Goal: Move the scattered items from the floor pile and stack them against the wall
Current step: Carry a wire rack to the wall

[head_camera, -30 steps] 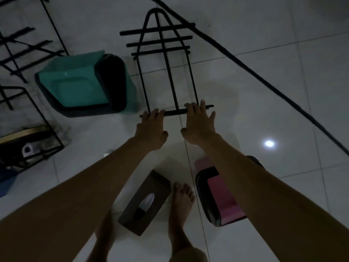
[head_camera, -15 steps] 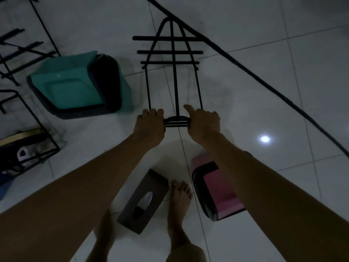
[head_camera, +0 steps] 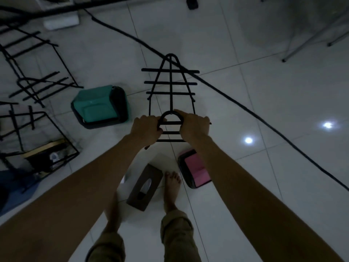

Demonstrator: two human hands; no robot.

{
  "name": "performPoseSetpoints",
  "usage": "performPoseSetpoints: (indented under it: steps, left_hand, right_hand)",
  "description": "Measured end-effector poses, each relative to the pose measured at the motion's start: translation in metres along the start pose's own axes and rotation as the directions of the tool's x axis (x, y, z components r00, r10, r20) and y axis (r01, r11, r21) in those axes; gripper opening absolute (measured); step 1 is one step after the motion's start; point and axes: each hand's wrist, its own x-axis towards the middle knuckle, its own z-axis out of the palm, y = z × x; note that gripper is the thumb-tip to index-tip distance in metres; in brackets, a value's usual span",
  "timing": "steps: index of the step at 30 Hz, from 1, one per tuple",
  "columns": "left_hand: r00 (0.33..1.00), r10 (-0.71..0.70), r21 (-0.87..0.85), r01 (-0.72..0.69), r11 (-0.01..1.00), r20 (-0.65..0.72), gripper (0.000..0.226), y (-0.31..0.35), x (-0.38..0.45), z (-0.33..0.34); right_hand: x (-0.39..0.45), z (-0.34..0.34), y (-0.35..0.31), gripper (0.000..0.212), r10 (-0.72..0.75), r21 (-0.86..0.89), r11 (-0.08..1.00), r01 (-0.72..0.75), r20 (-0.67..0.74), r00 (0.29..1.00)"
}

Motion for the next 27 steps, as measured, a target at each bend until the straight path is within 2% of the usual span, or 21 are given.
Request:
performPoseSetpoints:
  steps: [5,8,12,15,18,19,22,24,27]
  left_hand:
    - [0.986,0.028,0.088,-0.013,0.996,-0.164,0.034,0.033,-0.07,-0.058]
    - [0.972,0.024,0.077,-0.006,0.997,-0.232,0.034,0.043,-0.12,-0.091]
    - [0.987,0.018,0.121,0.002,0.993,-0.163,0.043,0.033,-0.191,-0.123]
    - [0.995,0.045,0.111,-0.034,0.993,-0.092,0.045,0.009,-0.245,-0.136]
    - [0.979,0.12,0.222,-0.082,0.972,-0.163,0.031,-0.012,-0.297,-0.135]
    - [0.965,0.156,0.249,-0.101,0.963,-0.212,0.029,-0.019,-0.312,-0.132]
    - [0.897,0.285,0.229,-0.216,0.949,-0.337,0.031,-0.05,-0.346,-0.124]
    - [0.82,0.41,0.283,-0.315,0.906,-0.399,0.035,-0.073,-0.359,-0.123]
    - [0.725,0.574,0.341,-0.467,0.816,-0.381,0.043,-0.097,-0.374,-0.126]
  right_hand:
    - [-0.081,-0.054,-0.019,0.066,0.017,0.065,0.998,-0.008,-0.127,0.992]
    - [-0.133,-0.079,-0.04,0.066,0.019,0.084,0.996,0.0,-0.218,0.976]
    - [-0.206,-0.085,-0.081,0.068,-0.036,0.072,0.995,0.066,-0.353,0.935]
    - [-0.252,-0.074,-0.118,0.066,-0.068,0.058,0.993,0.099,-0.391,0.918]
    - [-0.29,-0.06,-0.154,0.067,-0.057,0.059,0.994,0.097,-0.482,0.874]
    - [-0.302,-0.056,-0.165,0.068,-0.037,0.065,0.995,0.077,-0.471,0.881]
    - [-0.336,-0.042,-0.192,0.072,0.02,0.081,0.997,0.004,-0.296,0.955]
    - [-0.353,-0.031,-0.206,0.088,0.052,0.11,0.994,-0.025,-0.249,0.967]
    - [-0.368,-0.017,-0.222,0.11,0.091,0.153,0.986,-0.061,-0.197,0.976]
